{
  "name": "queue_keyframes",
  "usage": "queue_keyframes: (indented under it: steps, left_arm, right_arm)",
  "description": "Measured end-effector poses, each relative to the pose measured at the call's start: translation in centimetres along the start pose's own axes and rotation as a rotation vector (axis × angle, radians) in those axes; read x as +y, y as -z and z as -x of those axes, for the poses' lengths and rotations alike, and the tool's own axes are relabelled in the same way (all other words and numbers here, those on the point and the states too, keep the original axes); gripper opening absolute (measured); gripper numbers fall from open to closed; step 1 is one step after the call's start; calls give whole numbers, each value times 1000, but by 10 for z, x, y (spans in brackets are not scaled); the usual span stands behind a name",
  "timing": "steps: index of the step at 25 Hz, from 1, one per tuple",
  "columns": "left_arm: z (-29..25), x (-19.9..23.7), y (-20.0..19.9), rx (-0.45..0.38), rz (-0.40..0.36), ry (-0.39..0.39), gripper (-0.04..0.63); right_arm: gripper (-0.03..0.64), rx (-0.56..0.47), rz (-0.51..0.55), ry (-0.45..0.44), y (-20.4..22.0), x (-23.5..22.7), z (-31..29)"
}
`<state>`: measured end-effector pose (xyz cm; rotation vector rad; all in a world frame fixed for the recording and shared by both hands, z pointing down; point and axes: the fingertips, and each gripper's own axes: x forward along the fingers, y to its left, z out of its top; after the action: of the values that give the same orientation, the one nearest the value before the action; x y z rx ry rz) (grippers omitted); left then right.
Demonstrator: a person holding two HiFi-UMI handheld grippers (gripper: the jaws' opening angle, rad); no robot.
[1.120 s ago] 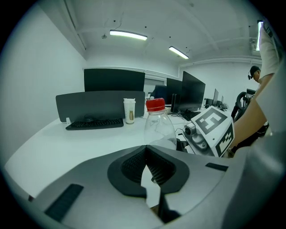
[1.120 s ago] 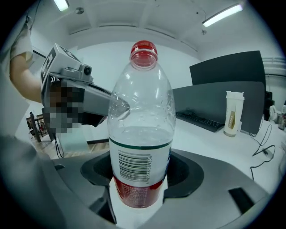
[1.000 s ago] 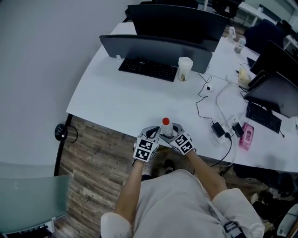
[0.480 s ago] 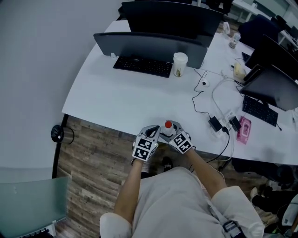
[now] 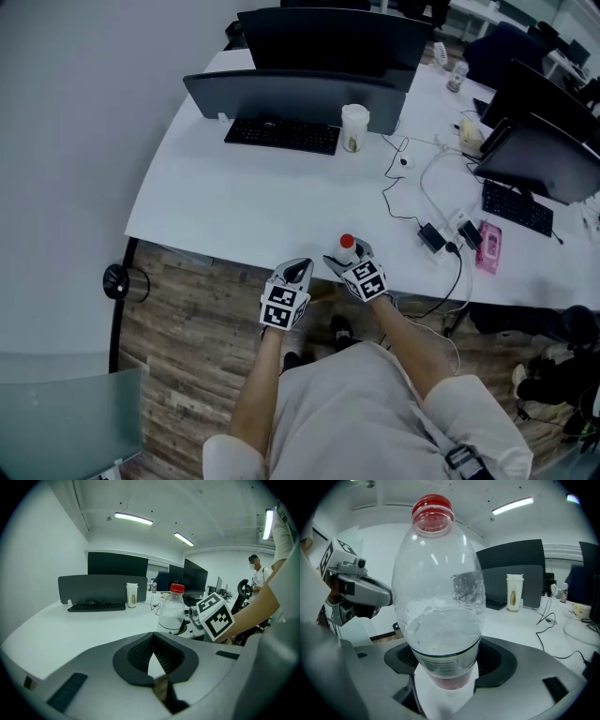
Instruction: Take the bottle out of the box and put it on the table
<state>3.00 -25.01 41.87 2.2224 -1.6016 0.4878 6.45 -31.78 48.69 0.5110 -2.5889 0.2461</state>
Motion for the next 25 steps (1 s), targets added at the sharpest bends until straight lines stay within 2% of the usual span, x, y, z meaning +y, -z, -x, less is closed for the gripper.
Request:
queue_keyframes:
  steps: [7, 14, 19, 25]
  left_arm:
    - [45, 4, 22, 15, 16, 23, 14]
    - [70, 15, 34, 11, 42, 27, 15]
    - [82, 21, 44, 16, 72, 4, 14]
    - [84, 26, 47, 18, 70, 6, 14]
  right_arm:
    - [319, 37, -100, 133, 12, 2, 21]
    - [319, 55, -140, 237, 13, -10, 18]
    - [319, 49, -155, 261, 7, -25, 10]
    - [335, -41, -204, 265, -14, -36, 15]
